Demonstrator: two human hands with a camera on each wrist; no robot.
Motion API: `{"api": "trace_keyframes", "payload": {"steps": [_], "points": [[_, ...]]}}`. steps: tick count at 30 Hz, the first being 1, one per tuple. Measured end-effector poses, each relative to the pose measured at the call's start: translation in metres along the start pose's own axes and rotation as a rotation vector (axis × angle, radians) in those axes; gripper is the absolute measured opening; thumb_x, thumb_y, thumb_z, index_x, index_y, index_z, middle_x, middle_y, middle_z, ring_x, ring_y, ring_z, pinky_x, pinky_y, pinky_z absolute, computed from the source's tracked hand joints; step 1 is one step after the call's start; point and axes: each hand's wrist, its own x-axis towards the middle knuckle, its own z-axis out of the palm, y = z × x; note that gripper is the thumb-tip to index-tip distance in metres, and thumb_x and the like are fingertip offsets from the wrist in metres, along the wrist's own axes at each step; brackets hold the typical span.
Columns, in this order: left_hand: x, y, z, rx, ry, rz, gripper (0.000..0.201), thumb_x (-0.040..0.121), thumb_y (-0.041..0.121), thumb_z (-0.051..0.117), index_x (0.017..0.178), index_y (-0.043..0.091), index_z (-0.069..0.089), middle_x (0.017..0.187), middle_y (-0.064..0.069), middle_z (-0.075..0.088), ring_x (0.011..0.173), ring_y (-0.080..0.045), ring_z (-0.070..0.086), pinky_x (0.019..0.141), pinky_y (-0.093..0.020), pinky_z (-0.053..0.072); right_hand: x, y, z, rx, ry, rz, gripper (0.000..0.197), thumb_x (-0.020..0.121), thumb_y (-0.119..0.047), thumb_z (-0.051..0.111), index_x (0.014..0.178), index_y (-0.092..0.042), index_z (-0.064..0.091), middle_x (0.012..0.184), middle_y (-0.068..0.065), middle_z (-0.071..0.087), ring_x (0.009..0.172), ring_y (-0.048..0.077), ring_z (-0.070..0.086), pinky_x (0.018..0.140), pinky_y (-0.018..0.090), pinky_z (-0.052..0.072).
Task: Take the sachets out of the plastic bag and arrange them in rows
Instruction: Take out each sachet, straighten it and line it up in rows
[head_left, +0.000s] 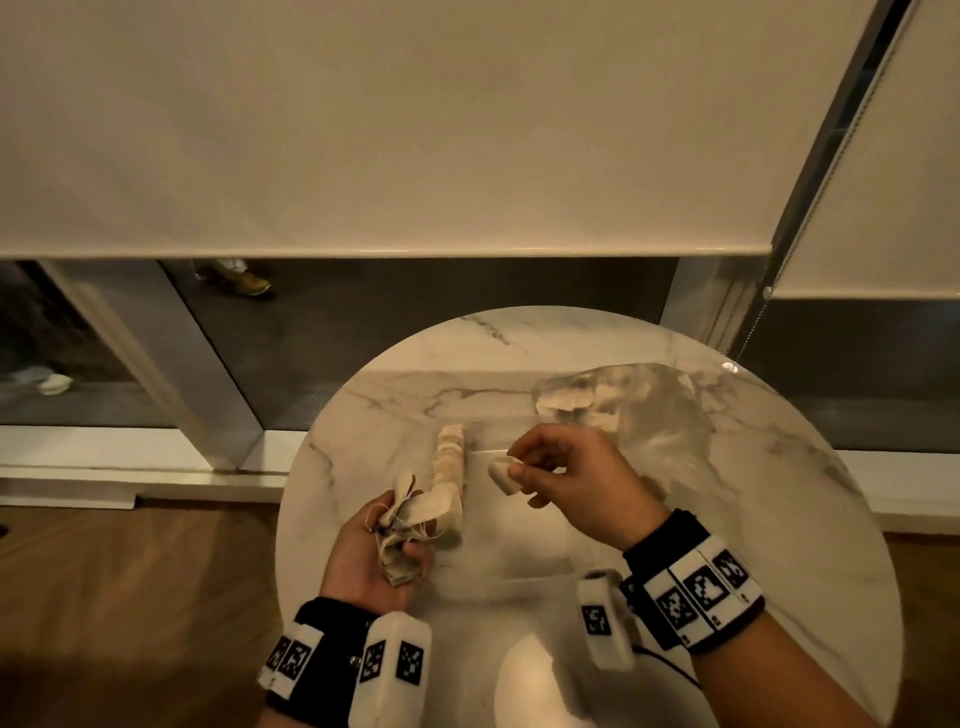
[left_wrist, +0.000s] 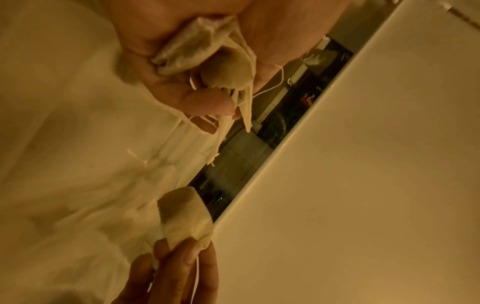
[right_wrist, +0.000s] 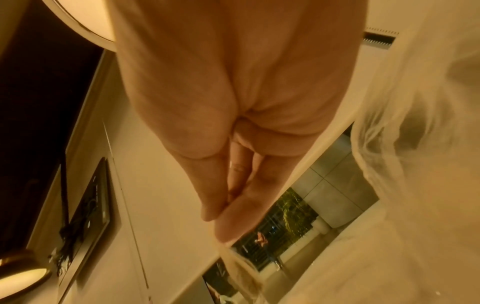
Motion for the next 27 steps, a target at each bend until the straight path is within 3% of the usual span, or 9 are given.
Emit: {"api": "trace_keyframes", "payload": {"steps": [1, 3, 6, 9, 12, 13, 17, 25, 27], "points": [[0.0, 0.004, -0.005, -0.009, -0.022, -0.003, 0.01, 0.073, 0.02, 0.078, 0.074, 0.011, 0.074, 0.065, -0.005, 0.062, 0.045, -0.014, 0.054, 0.03, -0.021, 0.041, 0.006, 0.004, 0.004, -0.04, -0.026, 0.025, 0.002, 0.091, -0.012, 0.072, 0.09, -0.013, 0.072, 0.075, 0.005, 0.071, 0.068, 0.015, 0.068, 0.062, 0.031, 0.06], [0.006, 0.01, -0.024, -0.003, -0.065, 0.0, 0.044, 0.032, 0.011, 0.098, 0.069, 0.01, 0.075, 0.061, -0.006, 0.06, 0.043, -0.015, 0.053, 0.031, -0.021, 0.042, 0.018, 0.012, 0.015, -0.153, -0.106, 0.062, 0.004, 0.093, -0.014, 0.07, 0.089, -0.016, 0.071, 0.076, 0.002, 0.073, 0.067, 0.014, 0.069, 0.064, 0.03, 0.061], [0.012, 0.016, -0.043, -0.06, -0.054, 0.029, 0.058, 0.014, 0.007, 0.099, 0.067, 0.008, 0.075, 0.06, -0.008, 0.059, 0.043, -0.016, 0.053, 0.029, -0.021, 0.04, 0.033, 0.02, 0.032, -0.338, -0.297, 0.107, 0.003, 0.092, -0.016, 0.07, 0.091, -0.015, 0.073, 0.08, 0.003, 0.074, 0.07, 0.014, 0.07, 0.067, 0.032, 0.062], [0.017, 0.01, -0.055, -0.126, -0.016, 0.015, 0.057, 0.016, 0.003, 0.098, 0.068, 0.007, 0.076, 0.063, -0.009, 0.063, 0.043, -0.017, 0.056, 0.028, -0.021, 0.039, 0.047, 0.026, 0.051, -0.342, -0.469, 0.217, 0.006, 0.092, -0.014, 0.071, 0.094, -0.01, 0.073, 0.089, 0.011, 0.075, 0.077, 0.023, 0.073, 0.073, 0.037, 0.063], [0.022, 0.006, -0.064, -0.164, 0.089, 0.007, 0.019, 0.055, 0.009, 0.086, 0.072, 0.008, 0.076, 0.066, -0.009, 0.065, 0.04, -0.016, 0.055, 0.027, -0.021, 0.037, 0.06, 0.033, 0.065, -0.397, -0.539, 0.288, 0.01, 0.09, -0.015, 0.073, 0.097, -0.009, 0.075, 0.091, 0.01, 0.074, 0.082, 0.028, 0.073, 0.077, 0.04, 0.063], [0.022, 0.007, -0.067, -0.17, 0.093, 0.008, 0.018, 0.056, 0.009, 0.085, 0.071, 0.008, 0.077, 0.067, -0.009, 0.066, 0.04, -0.016, 0.055, 0.027, -0.022, 0.037, 0.064, 0.033, 0.068, -0.429, -0.544, 0.295, 0.01, 0.089, -0.017, 0.075, 0.097, -0.011, 0.076, 0.087, 0.005, 0.072, 0.079, 0.024, 0.071, 0.077, 0.039, 0.063], [0.023, 0.009, -0.073, -0.222, -0.038, -0.008, 0.059, 0.017, -0.003, 0.096, 0.072, 0.007, 0.078, 0.074, -0.008, 0.069, 0.046, -0.017, 0.058, 0.029, -0.023, 0.038, 0.082, 0.028, 0.078, -0.529, -0.491, 0.306, 0.01, 0.086, -0.018, 0.078, 0.095, -0.015, 0.078, 0.085, 0.003, 0.071, 0.076, 0.018, 0.069, 0.079, 0.037, 0.063], [0.022, 0.008, -0.073, -0.292, -0.081, 0.0, 0.062, 0.016, -0.007, 0.095, 0.074, 0.007, 0.078, 0.07, -0.012, 0.068, 0.043, -0.021, 0.059, 0.028, -0.022, 0.039, 0.108, 0.02, 0.089, -0.667, -0.558, 0.364, 0.014, 0.083, -0.009, 0.079, 0.097, -0.01, 0.08, 0.096, 0.011, 0.078, 0.072, 0.018, 0.072, 0.077, 0.03, 0.062], [0.02, 0.007, -0.071, -0.27, -0.056, -0.01, 0.048, 0.031, -0.003, 0.096, 0.075, 0.006, 0.078, 0.071, -0.011, 0.069, 0.045, -0.021, 0.06, 0.029, -0.021, 0.039, 0.111, 0.02, 0.091, -0.681, -0.563, 0.38, 0.015, 0.082, -0.005, 0.078, 0.097, -0.008, 0.08, 0.095, 0.012, 0.078, 0.071, 0.019, 0.073, 0.073, 0.029, 0.063]]}}
